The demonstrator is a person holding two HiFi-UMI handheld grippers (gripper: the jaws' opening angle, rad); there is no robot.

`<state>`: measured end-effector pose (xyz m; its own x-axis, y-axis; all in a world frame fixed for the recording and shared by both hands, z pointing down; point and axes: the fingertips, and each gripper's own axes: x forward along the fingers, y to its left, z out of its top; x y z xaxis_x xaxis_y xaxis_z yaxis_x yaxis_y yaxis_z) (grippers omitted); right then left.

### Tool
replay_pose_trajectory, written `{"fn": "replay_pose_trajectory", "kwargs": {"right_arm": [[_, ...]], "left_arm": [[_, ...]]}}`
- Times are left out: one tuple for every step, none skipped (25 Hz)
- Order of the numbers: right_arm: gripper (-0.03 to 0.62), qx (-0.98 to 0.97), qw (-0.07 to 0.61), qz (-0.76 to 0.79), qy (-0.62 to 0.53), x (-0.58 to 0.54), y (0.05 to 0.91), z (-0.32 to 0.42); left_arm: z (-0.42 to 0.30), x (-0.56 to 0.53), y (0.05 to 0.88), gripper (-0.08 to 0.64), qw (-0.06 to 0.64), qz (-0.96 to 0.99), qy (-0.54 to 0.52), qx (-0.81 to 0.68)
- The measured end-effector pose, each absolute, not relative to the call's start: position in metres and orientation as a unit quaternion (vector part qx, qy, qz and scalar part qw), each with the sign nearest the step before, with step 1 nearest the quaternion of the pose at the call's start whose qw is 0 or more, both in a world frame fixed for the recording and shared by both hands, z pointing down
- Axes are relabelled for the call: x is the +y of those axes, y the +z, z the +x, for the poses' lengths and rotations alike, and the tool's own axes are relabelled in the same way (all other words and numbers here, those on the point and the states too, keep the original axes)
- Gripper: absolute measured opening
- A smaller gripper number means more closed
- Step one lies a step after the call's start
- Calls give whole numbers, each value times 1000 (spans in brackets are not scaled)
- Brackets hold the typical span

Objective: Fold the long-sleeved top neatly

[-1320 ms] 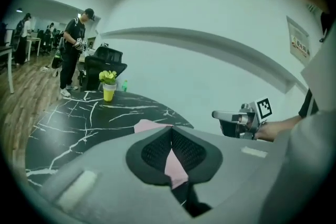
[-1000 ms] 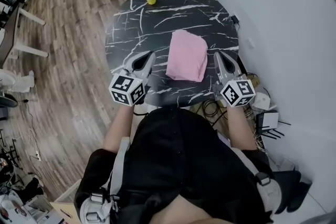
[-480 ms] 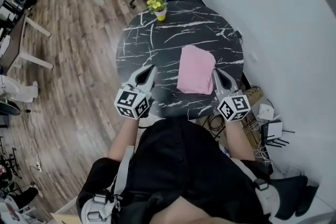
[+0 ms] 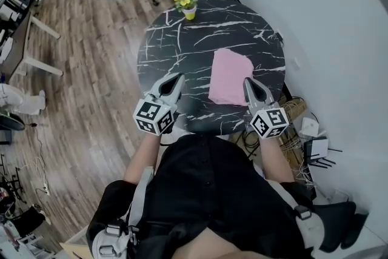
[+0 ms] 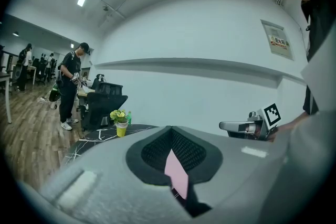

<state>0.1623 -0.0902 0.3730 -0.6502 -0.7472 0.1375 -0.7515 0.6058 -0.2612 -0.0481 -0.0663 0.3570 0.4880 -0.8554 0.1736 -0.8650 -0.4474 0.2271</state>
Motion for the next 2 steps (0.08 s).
{"fn": "replay_pose_trajectory", "kwargs": {"right_arm": [[5,-897,9,416,150,-92,374,161],[5,-898,11,414,150,-93,376,160]], "left_arm": [[-48,-67,357,8,144,850,15,-506],[-48,-68,357,8,145,850,13,-506]]}}
